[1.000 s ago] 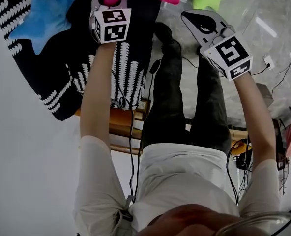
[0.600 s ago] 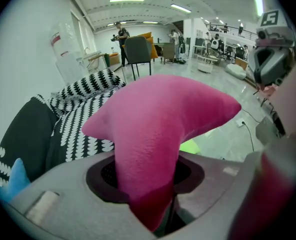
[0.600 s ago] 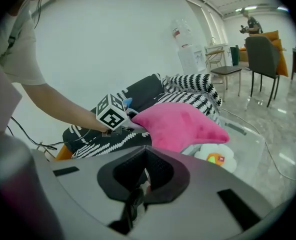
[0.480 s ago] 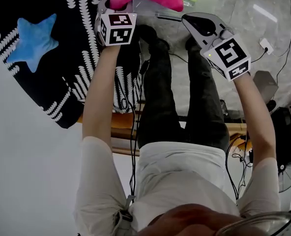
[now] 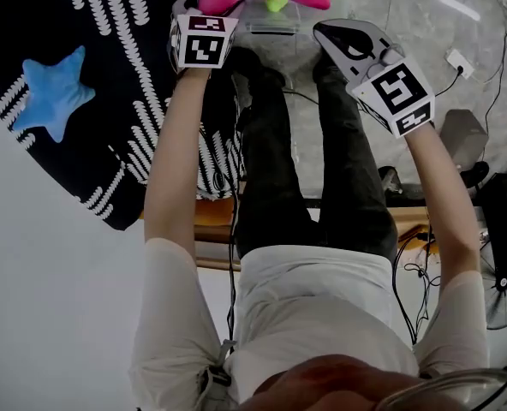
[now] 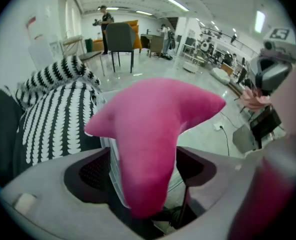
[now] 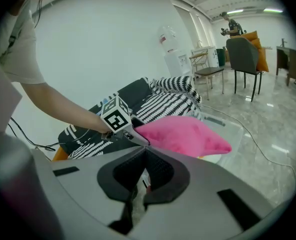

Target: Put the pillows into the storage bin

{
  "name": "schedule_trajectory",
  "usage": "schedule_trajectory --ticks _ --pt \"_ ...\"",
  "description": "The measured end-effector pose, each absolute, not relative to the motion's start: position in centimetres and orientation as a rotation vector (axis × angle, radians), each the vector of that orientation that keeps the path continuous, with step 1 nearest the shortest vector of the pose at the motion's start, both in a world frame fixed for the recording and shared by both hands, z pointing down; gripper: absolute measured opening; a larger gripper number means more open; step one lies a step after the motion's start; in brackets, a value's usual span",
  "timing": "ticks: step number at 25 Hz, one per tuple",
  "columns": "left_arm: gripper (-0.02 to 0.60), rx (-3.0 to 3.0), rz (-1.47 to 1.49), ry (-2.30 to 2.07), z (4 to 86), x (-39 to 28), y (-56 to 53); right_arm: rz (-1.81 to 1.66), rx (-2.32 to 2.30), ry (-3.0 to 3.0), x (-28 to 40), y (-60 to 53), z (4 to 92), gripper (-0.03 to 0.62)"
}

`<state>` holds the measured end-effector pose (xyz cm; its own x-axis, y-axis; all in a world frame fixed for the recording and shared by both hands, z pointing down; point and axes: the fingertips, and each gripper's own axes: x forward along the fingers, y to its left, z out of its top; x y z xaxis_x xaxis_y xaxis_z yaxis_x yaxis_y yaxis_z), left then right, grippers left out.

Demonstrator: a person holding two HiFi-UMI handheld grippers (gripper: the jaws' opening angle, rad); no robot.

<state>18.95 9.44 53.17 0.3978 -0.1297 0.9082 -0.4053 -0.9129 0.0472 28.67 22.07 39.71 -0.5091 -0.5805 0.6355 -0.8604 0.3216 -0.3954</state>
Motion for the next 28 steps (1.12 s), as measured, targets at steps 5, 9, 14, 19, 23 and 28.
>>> schedule_trajectory --ticks 5,9,14,19,23,28 --pt "0.431 2.369 1.517 -0.452 53.6 18.5 10.2 1.017 1.275 -2.222 28.1 22.2 39.9 0.000" --pt "0.437 2.369 1.509 -0.440 53.6 17.3 10.8 1.030 1.238 -2.232 26.6 21.9 40.1 0.000" --pt "0.437 2.361 1.473 -0.461 53.8 15.0 10.6 1.024 1.198 -2.243 24.2 21.0 40.5 0.000" --pt "0.437 2.340 1.436 -0.500 53.7 12.2 9.9 1.007 1.146 -2.255 21.5 19.7 40.4 0.000" --pt "0.437 2.326 1.416 -0.536 53.5 9.6 8.8 0.994 1.109 -2.265 19.4 18.2 40.4 0.000" --pt "0.437 2.307 1.393 -0.588 53.3 6.2 7.5 0.977 1.057 -2.279 16.6 16.3 40.4 0.000"
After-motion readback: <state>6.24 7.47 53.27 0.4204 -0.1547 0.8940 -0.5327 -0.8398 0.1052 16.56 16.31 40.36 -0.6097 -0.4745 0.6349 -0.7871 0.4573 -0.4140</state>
